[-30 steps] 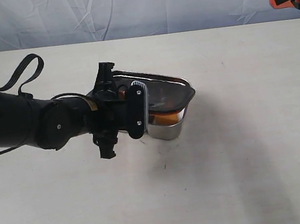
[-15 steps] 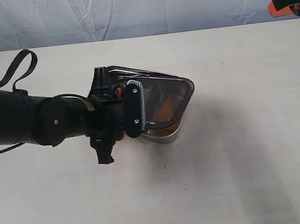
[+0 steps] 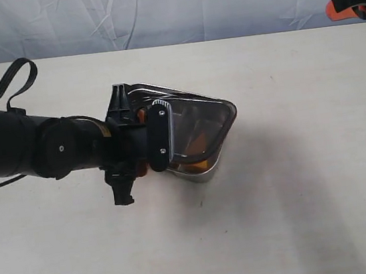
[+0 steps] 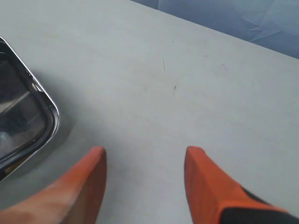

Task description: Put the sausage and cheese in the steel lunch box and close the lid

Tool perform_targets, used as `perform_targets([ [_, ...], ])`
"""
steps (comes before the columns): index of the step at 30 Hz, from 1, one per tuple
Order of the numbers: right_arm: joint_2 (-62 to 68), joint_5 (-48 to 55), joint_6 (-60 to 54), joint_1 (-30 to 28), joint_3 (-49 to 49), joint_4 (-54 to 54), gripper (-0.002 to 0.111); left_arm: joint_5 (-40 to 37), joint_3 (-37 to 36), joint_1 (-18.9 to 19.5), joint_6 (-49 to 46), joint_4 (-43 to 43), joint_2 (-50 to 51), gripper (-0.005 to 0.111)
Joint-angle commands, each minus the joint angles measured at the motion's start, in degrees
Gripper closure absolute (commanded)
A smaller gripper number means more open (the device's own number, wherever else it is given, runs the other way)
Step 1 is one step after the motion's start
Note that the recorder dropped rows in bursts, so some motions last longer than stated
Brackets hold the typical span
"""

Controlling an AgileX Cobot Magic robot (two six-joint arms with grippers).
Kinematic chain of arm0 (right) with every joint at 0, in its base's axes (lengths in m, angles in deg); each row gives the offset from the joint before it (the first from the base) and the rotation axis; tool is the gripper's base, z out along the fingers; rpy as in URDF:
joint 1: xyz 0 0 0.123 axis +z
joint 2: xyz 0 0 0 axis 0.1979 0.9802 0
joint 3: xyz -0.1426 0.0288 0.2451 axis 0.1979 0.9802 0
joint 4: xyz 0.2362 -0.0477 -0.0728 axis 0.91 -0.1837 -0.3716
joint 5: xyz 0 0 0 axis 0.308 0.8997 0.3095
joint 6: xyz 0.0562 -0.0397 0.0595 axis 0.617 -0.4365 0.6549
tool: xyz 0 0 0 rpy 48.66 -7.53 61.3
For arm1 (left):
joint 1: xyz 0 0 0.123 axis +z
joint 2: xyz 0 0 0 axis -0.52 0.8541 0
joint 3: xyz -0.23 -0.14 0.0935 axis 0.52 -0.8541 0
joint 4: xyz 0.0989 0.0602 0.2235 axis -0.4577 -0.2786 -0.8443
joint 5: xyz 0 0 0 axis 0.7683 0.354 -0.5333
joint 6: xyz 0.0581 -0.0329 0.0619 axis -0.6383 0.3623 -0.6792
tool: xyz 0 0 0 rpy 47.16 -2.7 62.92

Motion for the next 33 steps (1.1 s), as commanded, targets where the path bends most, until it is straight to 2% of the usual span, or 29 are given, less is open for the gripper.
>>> perform_targets([
  [1, -0.27, -0.77, 0.02, -0.23, -0.19, 0.28, 0.058, -7.48, -1.55, 0.19, 1.17, -0.38, -1.61, 0.056],
  [11, -0.27, -0.93, 0.02, -0.23, -0.19, 1.12, 0.058, -7.26, -1.55, 0.19, 1.56, -3.77, -3.39, 0.056],
  [16, -0.27, -0.93, 0.02, -0.23, -0.19, 1.39, 0.058, -7.15, -1.55, 0.19, 1.94, -2.77, -5.2, 0.055],
  [25, -0.27, -0.93, 0.02, -0.23, -0.19, 1.52, 0.058, -7.51, -1.55, 0.19, 1.94, -4.89, -5.2, 0.045],
  [33, -0.27, -0.7, 0.02, -0.23, -0.19, 1.4, 0.058, -8.33, -1.55, 0.19, 1.83, -6.04, -5.96, 0.045],
])
